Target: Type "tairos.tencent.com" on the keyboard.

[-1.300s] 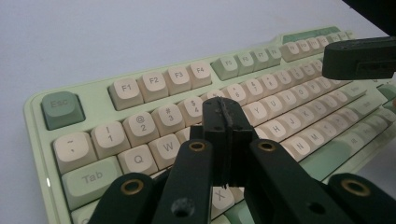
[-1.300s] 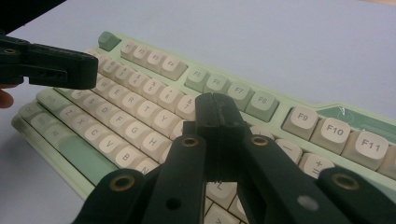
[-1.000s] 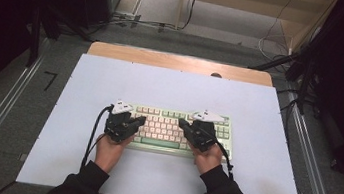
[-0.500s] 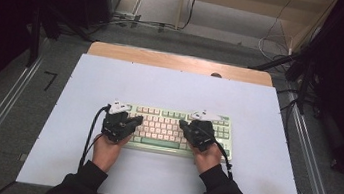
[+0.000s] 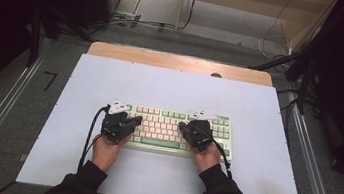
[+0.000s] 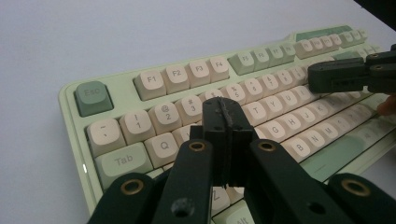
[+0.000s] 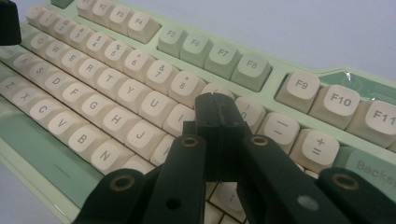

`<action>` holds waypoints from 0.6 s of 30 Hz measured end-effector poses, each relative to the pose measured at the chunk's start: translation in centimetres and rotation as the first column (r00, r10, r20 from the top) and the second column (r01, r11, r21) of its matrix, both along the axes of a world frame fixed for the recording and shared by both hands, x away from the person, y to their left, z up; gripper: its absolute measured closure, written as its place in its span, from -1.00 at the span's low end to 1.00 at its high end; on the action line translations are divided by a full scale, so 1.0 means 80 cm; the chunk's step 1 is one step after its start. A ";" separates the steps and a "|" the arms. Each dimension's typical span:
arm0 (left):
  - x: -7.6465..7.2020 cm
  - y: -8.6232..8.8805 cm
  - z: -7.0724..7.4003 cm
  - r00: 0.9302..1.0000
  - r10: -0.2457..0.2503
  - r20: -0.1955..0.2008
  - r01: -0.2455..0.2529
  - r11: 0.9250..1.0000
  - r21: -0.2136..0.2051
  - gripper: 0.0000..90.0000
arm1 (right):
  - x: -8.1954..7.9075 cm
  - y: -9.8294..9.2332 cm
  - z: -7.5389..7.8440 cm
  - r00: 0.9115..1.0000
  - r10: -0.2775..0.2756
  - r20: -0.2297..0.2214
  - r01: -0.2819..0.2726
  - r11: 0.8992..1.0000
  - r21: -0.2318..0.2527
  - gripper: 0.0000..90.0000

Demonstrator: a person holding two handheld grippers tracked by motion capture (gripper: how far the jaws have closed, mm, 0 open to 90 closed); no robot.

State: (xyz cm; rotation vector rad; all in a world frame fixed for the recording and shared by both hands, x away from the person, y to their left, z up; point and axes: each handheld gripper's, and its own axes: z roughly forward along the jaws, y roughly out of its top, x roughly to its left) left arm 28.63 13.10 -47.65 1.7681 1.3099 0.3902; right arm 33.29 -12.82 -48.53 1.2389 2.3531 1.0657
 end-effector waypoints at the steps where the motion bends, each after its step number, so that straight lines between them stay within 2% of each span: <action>1: 0.000 0.000 0.000 1.000 -0.001 -0.001 0.001 1.000 0.000 1.00 | 0.000 0.000 0.001 1.000 -0.004 -0.002 0.004 1.000 0.000 0.95; 8: -0.001 0.000 0.000 1.000 -0.002 -0.001 0.002 1.000 0.000 1.00 | -0.005 -0.006 0.012 0.999 -0.011 0.045 0.009 0.999 0.043 0.95; 13: -0.001 0.001 0.000 1.000 0.001 0.003 -0.001 1.000 -0.005 1.00 | -0.005 -0.010 0.017 0.999 -0.012 0.039 0.009 0.997 0.077 0.95; 18: -0.001 0.002 0.000 1.000 0.000 0.000 0.000 1.000 -0.004 1.00 | -0.005 -0.013 0.020 0.999 -0.016 0.043 0.012 0.996 0.086 0.95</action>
